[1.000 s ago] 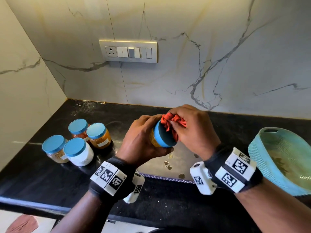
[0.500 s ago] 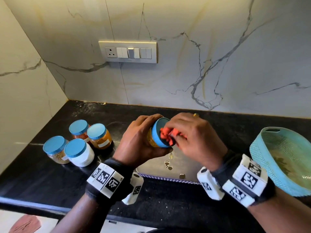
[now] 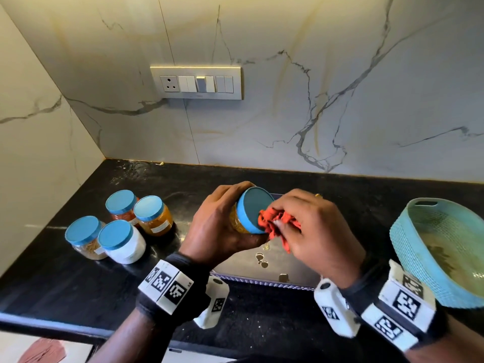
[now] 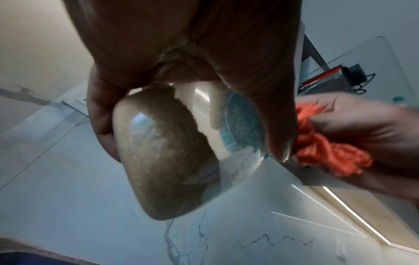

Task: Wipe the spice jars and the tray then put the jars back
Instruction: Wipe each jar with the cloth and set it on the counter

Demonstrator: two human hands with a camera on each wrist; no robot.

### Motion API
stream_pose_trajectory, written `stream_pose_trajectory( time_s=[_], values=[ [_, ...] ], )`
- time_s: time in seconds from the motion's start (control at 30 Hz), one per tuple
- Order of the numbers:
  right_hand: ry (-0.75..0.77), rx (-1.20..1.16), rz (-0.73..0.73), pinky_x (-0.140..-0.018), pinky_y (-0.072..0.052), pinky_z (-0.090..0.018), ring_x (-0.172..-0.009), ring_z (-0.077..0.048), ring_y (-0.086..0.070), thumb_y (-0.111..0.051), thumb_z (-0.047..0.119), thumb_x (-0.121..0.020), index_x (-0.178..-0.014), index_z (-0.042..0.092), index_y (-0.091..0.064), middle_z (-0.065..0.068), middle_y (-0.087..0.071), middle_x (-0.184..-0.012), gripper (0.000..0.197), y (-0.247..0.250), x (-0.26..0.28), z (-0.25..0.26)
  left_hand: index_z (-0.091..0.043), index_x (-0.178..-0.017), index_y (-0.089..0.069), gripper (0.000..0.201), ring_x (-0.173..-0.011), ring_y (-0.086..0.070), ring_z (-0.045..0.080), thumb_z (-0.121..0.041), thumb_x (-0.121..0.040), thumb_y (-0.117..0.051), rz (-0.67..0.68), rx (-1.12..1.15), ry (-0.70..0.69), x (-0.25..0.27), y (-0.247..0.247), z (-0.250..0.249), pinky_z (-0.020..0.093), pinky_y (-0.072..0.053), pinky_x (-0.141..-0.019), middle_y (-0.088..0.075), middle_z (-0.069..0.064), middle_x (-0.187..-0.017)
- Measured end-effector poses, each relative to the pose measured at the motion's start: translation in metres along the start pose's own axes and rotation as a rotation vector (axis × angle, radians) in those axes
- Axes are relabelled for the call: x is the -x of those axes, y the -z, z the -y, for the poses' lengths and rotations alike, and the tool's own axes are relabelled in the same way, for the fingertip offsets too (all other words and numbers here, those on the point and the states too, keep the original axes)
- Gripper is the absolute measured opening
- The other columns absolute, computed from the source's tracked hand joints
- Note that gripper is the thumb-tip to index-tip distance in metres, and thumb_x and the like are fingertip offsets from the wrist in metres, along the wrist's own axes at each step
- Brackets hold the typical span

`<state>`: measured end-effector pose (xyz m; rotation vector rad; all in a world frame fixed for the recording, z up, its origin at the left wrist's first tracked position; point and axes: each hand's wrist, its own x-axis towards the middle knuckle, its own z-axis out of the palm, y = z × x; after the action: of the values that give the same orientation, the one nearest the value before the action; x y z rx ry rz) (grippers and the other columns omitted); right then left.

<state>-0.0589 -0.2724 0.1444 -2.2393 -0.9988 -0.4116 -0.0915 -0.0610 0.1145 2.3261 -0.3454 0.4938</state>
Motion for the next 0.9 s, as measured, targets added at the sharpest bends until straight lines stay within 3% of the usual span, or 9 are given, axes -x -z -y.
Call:
stream_pose_trajectory(
  time_s=[0.1,0.27,0.37,0.47,0.53,0.6,0.67,0.73,0.9],
  values=[
    [0.071,-0.088,0.056,-0.08,-0.051,-0.031,-0.088,-0.018,-0.064,-0.068,0.006,-0.08,-0.097,0.014,-0.072,0.003,-0.067,-0.097,0.019,0.002,0.002,0.008,-0.031,-0.137,-0.051,0.086,-0.12,-0.057,0.008,-0.063,-0.062,-0.081,0.029,0.003,-0.005,-0.001,-0.002,-0.001,0.029,-0.051,-0.1,-0.05,-0.028,-0.123],
    [-0.033,-0.069,-0.063,-0.082,-0.054,-0.04,-0.092,-0.018,-0.064,-0.069,0.003,-0.081,-0.099,0.014,-0.069,0.003,-0.067,-0.099,0.021,-0.003,-0.019,-0.009,-0.023,-0.14,-0.056,0.092,-0.121,-0.058,0.014,-0.056,-0.061,-0.087,0.1,-0.025,0.024,-0.009,-0.009,-0.007,0.043,-0.053,-0.099,-0.062,-0.008,-0.131],
    [0.054,-0.078,0.006,-0.085,-0.052,-0.034,-0.095,-0.018,-0.061,-0.066,0.002,-0.081,-0.101,0.014,-0.068,0.003,-0.065,-0.103,0.023,-0.001,-0.016,0.001,-0.024,-0.14,-0.056,0.092,-0.122,-0.057,0.011,-0.06,-0.061,-0.085,0.123,-0.022,0.046,-0.013,-0.006,-0.006,0.04,-0.054,-0.099,-0.063,-0.007,-0.131],
    [0.148,-0.039,0.144,-0.082,-0.052,-0.035,-0.095,-0.018,-0.061,-0.069,-0.002,-0.08,-0.1,0.016,-0.071,0.006,-0.065,-0.104,0.027,0.007,-0.007,-0.006,-0.027,-0.138,-0.056,0.091,-0.118,-0.06,0.006,-0.065,-0.06,-0.082,0.109,0.016,0.109,-0.012,0.002,0.001,0.032,-0.052,-0.099,-0.064,-0.011,-0.128],
    [0.065,-0.017,0.123,-0.08,-0.053,-0.038,-0.092,-0.014,-0.062,-0.072,-0.004,-0.079,-0.098,0.019,-0.072,0.009,-0.066,-0.1,0.029,0.012,-0.009,-0.021,-0.03,-0.133,-0.057,0.087,-0.114,-0.064,0.005,-0.061,-0.057,-0.085,0.102,0.177,0.25,-0.013,0.006,0.004,0.026,-0.052,-0.096,-0.069,-0.012,-0.121],
    [-0.06,-0.074,-0.003,-0.079,-0.055,-0.035,-0.088,-0.007,-0.064,-0.072,-0.006,-0.08,-0.097,0.018,-0.072,0.01,-0.067,-0.096,0.029,0.016,-0.013,-0.032,-0.026,-0.13,-0.058,0.084,-0.111,-0.069,0.014,-0.05,-0.056,-0.09,0.117,0.519,0.436,-0.014,0.009,0.007,0.025,-0.056,-0.091,-0.074,-0.006,-0.116],
    [-0.177,-0.212,-0.116,-0.074,-0.059,-0.03,-0.084,-0.005,-0.067,-0.069,-0.008,-0.084,-0.099,0.017,-0.072,0.01,-0.07,-0.095,0.029,0.017,-0.015,-0.032,-0.021,-0.131,-0.057,0.09,-0.114,-0.07,0.025,-0.049,-0.054,-0.094,0.108,0.811,0.58,-0.015,0.012,0.009,0.032,-0.06,-0.085,-0.074,0.002,-0.118],
    [-0.239,-0.382,-0.15,-0.065,-0.061,-0.031,-0.081,-0.007,-0.07,-0.065,-0.01,-0.087,-0.104,0.015,-0.072,0.009,-0.072,-0.096,0.031,0.014,-0.015,-0.025,-0.018,-0.139,-0.053,0.105,-0.118,-0.069,0.03,-0.06,-0.052,-0.094,0.123,0.979,0.652,-0.015,0.014,0.01,0.044,-0.061,-0.086,-0.071,0.01,-0.127],
    [-0.091,-0.347,-0.152,-0.089,-0.055,-0.027,-0.102,-0.012,-0.067,-0.069,-0.014,-0.078,-0.103,0.017,-0.073,0.008,-0.07,-0.104,0.04,0.004,-0.016,-0.007,-0.017,-0.142,-0.053,0.103,-0.124,-0.064,0.037,-0.064,-0.058,-0.09,0.12,1.111,0.668,-0.016,0.014,0.009,0.056,-0.057,-0.094,-0.066,0.019,-0.135]
  ],
)
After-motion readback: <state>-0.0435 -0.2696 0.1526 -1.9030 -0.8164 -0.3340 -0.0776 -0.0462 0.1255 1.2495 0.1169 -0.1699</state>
